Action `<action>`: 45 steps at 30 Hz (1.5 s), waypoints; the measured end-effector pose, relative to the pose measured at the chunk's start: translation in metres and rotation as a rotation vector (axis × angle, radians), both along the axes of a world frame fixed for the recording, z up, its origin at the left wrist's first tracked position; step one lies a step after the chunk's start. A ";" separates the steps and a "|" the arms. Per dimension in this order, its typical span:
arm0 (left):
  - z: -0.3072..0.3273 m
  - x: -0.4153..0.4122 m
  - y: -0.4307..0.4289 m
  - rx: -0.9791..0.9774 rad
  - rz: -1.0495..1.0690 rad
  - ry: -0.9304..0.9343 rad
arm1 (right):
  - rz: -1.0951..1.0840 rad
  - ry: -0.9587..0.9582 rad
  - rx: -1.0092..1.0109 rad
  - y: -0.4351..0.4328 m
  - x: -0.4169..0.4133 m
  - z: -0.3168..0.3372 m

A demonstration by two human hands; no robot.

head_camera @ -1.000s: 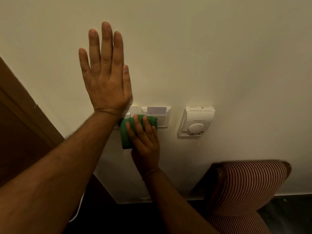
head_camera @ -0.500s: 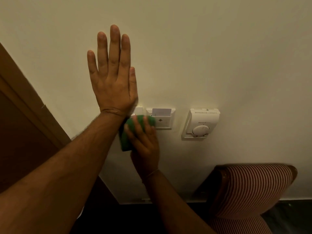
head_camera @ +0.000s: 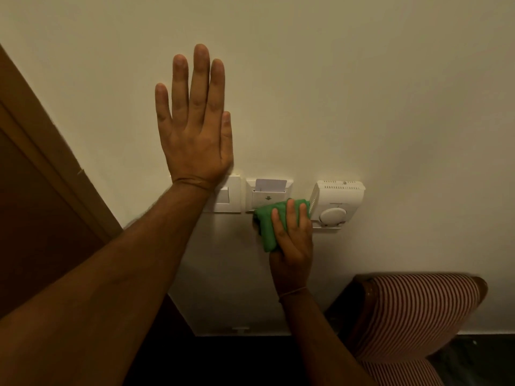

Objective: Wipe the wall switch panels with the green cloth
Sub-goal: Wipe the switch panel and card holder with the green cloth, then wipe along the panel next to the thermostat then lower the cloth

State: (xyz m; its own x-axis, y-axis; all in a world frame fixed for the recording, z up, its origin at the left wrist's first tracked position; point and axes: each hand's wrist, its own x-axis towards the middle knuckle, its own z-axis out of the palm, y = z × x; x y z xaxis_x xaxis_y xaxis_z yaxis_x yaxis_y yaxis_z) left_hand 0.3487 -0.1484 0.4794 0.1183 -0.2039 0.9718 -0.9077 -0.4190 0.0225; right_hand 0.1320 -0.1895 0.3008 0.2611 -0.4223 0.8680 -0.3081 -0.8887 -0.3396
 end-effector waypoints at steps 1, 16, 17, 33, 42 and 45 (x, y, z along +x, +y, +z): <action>0.001 -0.002 0.001 0.009 0.005 0.006 | 0.015 0.014 0.014 0.002 -0.001 0.003; -0.080 -0.146 0.073 0.381 0.021 0.369 | 0.070 0.103 0.060 0.004 -0.091 0.080; -0.098 -0.163 0.076 0.424 0.017 0.386 | 0.061 0.107 0.070 0.003 -0.101 0.079; -0.366 -0.375 0.071 1.050 -0.236 0.589 | -0.277 0.352 0.794 0.002 -0.361 -0.216; -0.504 -0.425 0.079 1.201 -0.231 0.642 | -0.384 0.729 1.219 -0.015 -0.406 -0.375; -0.536 -0.427 0.087 1.228 -0.237 0.627 | -0.330 0.842 1.187 -0.024 -0.404 -0.409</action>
State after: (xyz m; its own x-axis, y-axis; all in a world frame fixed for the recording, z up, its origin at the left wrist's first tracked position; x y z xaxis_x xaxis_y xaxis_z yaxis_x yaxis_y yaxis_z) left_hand -0.0778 -0.0615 -0.0565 0.3046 -0.9516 -0.0409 -0.9344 -0.3069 0.1811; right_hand -0.2719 -0.2134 -0.1082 0.2522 -0.8948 -0.3684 -0.9033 -0.0811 -0.4214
